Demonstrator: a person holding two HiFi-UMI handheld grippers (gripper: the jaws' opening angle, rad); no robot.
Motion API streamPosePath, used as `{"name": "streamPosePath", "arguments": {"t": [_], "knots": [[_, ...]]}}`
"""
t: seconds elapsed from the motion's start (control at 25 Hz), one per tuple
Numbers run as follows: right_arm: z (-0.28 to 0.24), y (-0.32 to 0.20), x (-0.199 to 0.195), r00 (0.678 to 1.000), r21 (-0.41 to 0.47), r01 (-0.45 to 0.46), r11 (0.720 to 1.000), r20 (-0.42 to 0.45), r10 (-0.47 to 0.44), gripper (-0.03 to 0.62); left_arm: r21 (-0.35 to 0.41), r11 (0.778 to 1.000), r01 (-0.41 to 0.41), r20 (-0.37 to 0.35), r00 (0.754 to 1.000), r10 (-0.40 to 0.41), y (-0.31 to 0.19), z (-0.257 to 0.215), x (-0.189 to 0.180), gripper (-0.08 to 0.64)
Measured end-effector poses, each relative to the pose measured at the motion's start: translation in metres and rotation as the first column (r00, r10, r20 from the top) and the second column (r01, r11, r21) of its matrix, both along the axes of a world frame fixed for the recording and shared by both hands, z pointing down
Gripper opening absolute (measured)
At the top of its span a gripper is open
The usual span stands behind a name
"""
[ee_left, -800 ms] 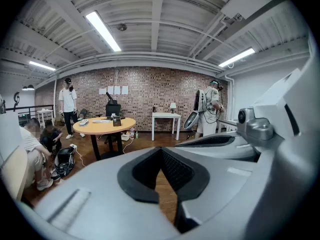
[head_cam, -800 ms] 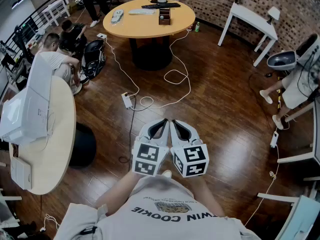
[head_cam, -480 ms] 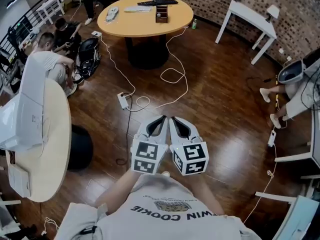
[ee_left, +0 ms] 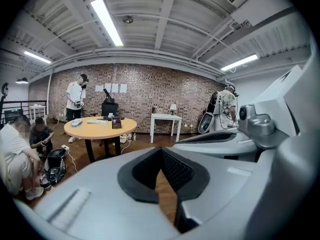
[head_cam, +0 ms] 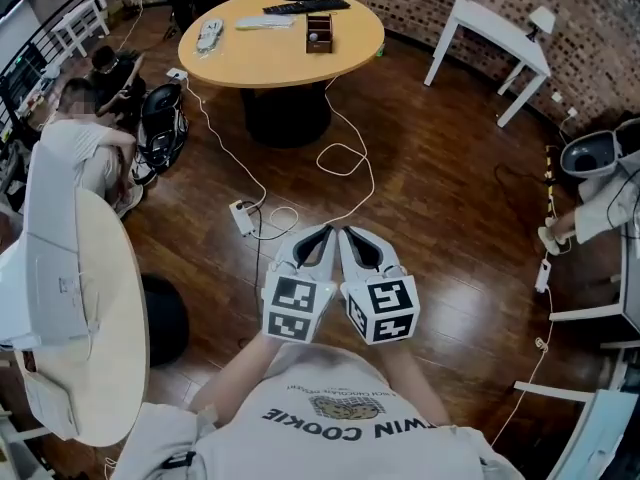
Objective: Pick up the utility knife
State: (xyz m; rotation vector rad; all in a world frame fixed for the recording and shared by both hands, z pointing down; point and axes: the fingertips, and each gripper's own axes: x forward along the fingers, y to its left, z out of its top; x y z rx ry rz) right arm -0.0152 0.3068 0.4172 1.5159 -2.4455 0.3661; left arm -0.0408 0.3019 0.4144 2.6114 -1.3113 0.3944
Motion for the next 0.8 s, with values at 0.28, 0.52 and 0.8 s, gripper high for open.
{"name": "streamPosePath", "arguments": {"t": [0.28, 0.52, 0.8], "knots": [[-0.004, -0.058, -0.041, 1.000, -0.010, -0.014, 1.000, -0.006, 0.014, 0.003, -0.014, 1.000, -0.025, -0.023, 0.999, 0.025, -0.055, -0.003, -0.039, 0.006], [-0.005, -0.093, -0.059, 0.999, -0.008, -0.026, 1.000, -0.020, 0.026, 0.002, -0.024, 1.000, -0.016, -0.035, 0.999, 0.015, -0.091, 0.000, -0.063, 0.006], [0.003, -0.115, -0.060, 0.999, -0.018, -0.043, 0.999, -0.013, 0.043, 0.002, -0.047, 0.998, -0.031, -0.047, 0.998, 0.029, -0.112, 0.006, -0.064, 0.006]]}}
